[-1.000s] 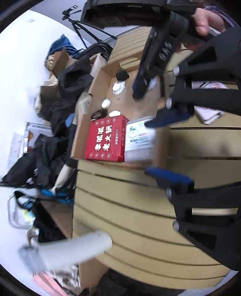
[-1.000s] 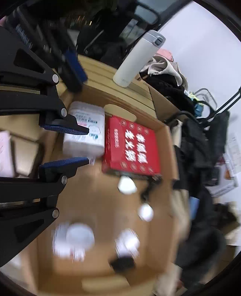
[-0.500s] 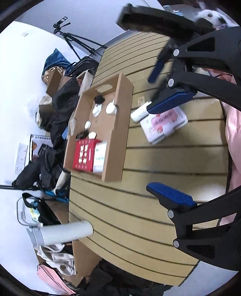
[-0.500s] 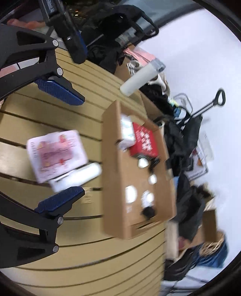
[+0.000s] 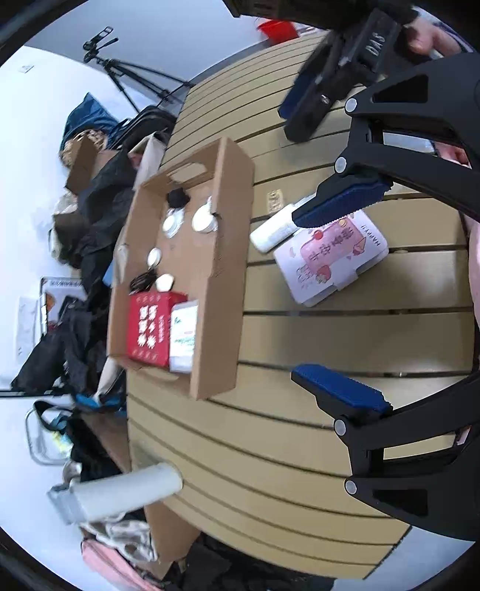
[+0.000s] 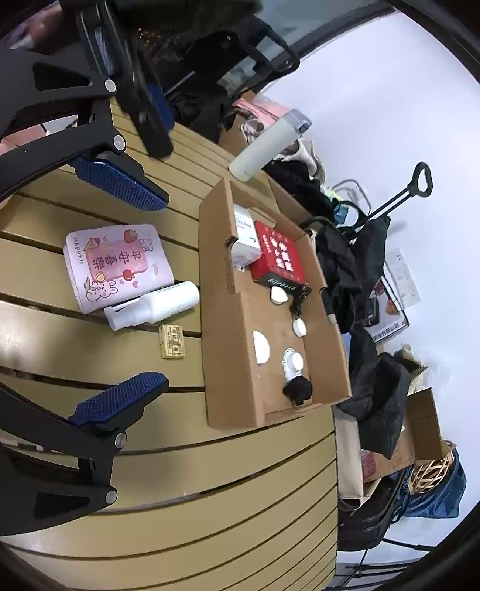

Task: Organize objects
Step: 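Withdraw both grippers and reach toward the white tube and gold card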

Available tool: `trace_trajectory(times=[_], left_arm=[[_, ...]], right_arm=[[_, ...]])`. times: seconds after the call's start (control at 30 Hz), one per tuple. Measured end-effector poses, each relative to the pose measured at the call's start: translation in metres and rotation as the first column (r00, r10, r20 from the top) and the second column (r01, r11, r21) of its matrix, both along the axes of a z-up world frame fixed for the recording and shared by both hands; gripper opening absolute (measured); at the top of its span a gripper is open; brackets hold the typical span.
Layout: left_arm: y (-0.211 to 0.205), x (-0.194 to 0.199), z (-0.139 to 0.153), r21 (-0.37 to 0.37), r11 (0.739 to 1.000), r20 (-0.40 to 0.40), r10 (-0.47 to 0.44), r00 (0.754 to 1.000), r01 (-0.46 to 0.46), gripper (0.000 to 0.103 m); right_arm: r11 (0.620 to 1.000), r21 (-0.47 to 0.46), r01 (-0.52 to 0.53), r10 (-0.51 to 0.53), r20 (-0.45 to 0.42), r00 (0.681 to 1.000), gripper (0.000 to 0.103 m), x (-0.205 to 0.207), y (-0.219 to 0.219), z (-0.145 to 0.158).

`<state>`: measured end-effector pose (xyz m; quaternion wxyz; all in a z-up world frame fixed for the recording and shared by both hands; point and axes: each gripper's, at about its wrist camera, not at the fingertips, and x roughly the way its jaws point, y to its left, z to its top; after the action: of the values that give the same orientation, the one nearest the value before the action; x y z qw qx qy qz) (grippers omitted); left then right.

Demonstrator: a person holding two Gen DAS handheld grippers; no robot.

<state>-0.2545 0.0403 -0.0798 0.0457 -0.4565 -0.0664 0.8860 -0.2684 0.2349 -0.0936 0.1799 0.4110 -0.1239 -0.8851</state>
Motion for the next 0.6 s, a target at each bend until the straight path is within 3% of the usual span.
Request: trace_trajectory(times=[0.1,0.27,0.47,0.6], left_arm=[[0.002,0.001,-0.005,-0.005,0.999,-0.001,-0.037,0.999,0.037,0.074],[0.015,-0.009,-0.031,0.039,0.990,0.046,-0.135,0.990,0.133,0.074],[0.033,-0.033,-0.058,0.107,0.972,0.074,-0.218,0.973,0.210,0.074],[0.046,-0.069,-0.067,0.161,0.961,0.078,-0.240,0.968,0.226,0.073]], right_arm=[[0.997,0.066,0.031,-0.033,0.019,0.999,0.092,0.001,0.017,-0.001],[0.992,0.094,0.087,-0.093,0.063,0.994,0.091,0.001,0.048,-0.021],[0.988,0.156,0.017,-0.030,0.078,0.996,0.086,-0.007,0.027,-0.033],[0.977,0.209,-0.048,0.028,0.097,0.995,0.076,-0.022,0.004,-0.047]])
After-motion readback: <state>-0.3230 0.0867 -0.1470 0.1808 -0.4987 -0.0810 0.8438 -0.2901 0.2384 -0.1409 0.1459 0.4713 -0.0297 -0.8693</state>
